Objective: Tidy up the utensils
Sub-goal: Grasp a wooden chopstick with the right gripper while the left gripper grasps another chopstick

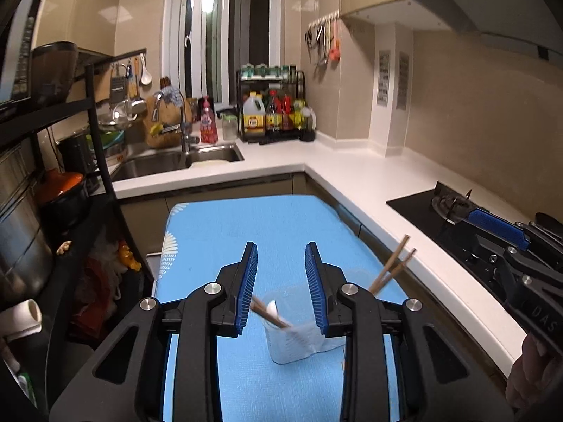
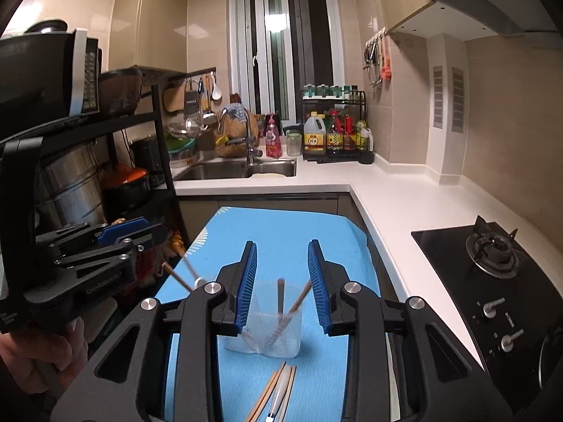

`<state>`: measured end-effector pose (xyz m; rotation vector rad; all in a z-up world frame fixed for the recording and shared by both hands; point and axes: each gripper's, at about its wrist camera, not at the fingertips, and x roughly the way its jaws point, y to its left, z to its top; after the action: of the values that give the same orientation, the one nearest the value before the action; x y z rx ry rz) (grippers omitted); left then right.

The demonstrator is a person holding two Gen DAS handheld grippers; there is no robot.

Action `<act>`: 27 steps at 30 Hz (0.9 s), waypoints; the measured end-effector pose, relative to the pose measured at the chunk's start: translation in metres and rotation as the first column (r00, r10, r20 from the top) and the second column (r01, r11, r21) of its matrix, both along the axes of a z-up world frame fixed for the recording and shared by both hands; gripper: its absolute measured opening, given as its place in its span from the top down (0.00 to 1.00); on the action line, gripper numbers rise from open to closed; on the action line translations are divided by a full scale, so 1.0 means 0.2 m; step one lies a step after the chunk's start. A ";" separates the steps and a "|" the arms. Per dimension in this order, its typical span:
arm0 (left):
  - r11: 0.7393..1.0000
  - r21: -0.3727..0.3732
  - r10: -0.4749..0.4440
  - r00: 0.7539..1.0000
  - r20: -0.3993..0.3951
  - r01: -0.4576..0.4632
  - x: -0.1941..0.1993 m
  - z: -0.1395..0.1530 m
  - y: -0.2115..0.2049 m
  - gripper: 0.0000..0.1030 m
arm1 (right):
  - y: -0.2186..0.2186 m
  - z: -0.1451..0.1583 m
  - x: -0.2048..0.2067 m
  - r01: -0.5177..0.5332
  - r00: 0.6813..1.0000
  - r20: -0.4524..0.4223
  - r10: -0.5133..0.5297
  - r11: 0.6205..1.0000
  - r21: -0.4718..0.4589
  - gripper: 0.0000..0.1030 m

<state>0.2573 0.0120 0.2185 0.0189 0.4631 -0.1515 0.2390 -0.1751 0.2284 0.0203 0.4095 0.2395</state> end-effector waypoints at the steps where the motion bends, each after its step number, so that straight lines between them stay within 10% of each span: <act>1: 1.000 -0.006 0.003 1.000 0.012 -0.003 -0.06 -0.02 0.01 0.72 | -0.03 -0.01 -0.05 0.007 1.000 0.005 -0.007 1.000 0.013 0.69; 11: 1.000 -0.016 0.014 1.000 0.005 -0.014 -0.58 -0.47 -0.03 0.74 | -0.15 -0.45 -0.55 0.072 0.997 -0.005 -0.072 0.994 0.088 0.69; 16: 0.999 -0.031 0.038 0.998 -0.052 -0.039 -0.76 -0.82 -0.06 0.81 | -0.17 -0.81 -0.69 0.079 0.992 -0.109 -0.067 0.990 0.118 0.89; 27: 0.993 -0.111 0.018 0.984 -0.178 -0.038 -0.98 -1.21 -0.03 0.83 | -0.05 -1.24 -0.73 0.050 0.964 -0.265 -0.025 0.995 0.088 0.80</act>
<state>0.0620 0.0068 -0.0240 -0.1144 0.6311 -0.1523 0.0932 -0.1847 -0.0186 0.1531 0.6630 0.2193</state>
